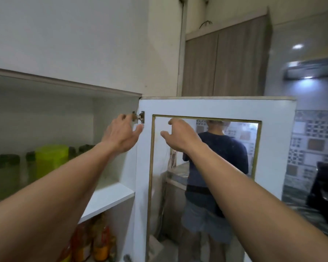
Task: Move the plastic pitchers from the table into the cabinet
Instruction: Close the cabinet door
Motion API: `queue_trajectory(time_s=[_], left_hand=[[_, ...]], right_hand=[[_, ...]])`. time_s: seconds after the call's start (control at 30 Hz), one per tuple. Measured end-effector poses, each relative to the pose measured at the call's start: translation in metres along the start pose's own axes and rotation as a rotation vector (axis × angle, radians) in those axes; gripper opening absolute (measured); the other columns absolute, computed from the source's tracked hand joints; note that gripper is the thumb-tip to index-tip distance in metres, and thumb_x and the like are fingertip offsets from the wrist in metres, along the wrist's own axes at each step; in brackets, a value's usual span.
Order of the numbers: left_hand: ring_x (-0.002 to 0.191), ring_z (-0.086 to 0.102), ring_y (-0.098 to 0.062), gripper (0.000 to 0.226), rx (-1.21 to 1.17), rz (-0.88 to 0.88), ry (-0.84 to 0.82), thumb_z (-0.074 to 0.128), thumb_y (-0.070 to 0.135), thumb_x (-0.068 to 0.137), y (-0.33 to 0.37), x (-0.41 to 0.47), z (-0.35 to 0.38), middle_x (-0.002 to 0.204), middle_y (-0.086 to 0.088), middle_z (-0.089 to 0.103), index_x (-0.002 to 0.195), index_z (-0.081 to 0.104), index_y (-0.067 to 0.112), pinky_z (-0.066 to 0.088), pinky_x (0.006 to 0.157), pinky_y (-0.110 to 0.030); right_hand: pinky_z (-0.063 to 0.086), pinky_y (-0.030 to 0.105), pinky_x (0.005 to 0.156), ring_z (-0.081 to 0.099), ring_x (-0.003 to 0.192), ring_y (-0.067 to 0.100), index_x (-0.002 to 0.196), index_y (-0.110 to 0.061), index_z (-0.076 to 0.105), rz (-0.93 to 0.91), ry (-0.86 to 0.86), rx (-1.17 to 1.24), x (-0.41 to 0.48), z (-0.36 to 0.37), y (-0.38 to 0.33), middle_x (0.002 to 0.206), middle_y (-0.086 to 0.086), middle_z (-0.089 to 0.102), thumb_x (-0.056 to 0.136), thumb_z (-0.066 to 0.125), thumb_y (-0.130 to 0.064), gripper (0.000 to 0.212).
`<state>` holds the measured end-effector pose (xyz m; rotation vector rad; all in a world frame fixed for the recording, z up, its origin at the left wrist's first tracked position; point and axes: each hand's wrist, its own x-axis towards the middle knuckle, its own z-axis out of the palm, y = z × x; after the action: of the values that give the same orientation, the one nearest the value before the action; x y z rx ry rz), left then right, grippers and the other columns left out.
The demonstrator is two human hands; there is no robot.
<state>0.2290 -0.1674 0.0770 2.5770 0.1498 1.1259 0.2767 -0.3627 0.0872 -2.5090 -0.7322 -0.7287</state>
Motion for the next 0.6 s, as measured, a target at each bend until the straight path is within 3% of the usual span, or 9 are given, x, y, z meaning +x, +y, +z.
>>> queue_trajectory(time_s=[0.1,0.27,0.37,0.6], left_hand=[[0.121,0.051,-0.031,0.049,-0.079,0.062,-0.024,0.044,0.048,0.098,0.046,0.009,0.010,0.137,-0.011,0.049,0.139,0.045,0.021,0.042,0.101,-0.046],[0.116,0.057,-0.031,0.048,-0.141,0.138,-0.025,0.043,0.047,0.099,0.128,0.033,0.032,0.144,-0.011,0.045,0.140,0.042,0.023,0.043,0.102,-0.050],[0.119,0.056,-0.029,0.049,-0.148,0.186,-0.036,0.041,0.046,0.100,0.179,0.044,0.049,0.149,-0.009,0.043,0.142,0.040,0.022,0.043,0.102,-0.045],[0.130,0.049,-0.032,0.048,-0.183,0.296,-0.024,0.039,0.042,0.101,0.276,0.074,0.093,0.150,-0.009,0.039,0.144,0.038,0.021,0.043,0.103,-0.047]], right_hand=[[0.046,0.045,0.101,0.051,0.129,0.034,0.144,-0.010,0.045,0.035,0.074,-0.045,-0.005,-0.045,0.028,0.144,0.014,0.052,0.100,0.051,-0.041,0.055],[0.043,0.049,0.106,0.049,0.131,0.034,0.141,-0.010,0.049,0.085,0.218,-0.151,-0.014,-0.113,0.087,0.144,0.013,0.053,0.099,0.050,-0.038,0.050],[0.040,0.049,0.106,0.049,0.128,0.034,0.132,-0.007,0.053,0.095,0.288,-0.278,-0.015,-0.148,0.124,0.138,0.015,0.056,0.098,0.050,-0.037,0.045],[0.026,0.062,0.116,0.031,0.145,0.034,0.136,-0.011,0.048,0.155,0.282,-0.458,-0.010,-0.196,0.206,0.149,0.014,0.045,0.099,0.046,-0.048,0.053]])
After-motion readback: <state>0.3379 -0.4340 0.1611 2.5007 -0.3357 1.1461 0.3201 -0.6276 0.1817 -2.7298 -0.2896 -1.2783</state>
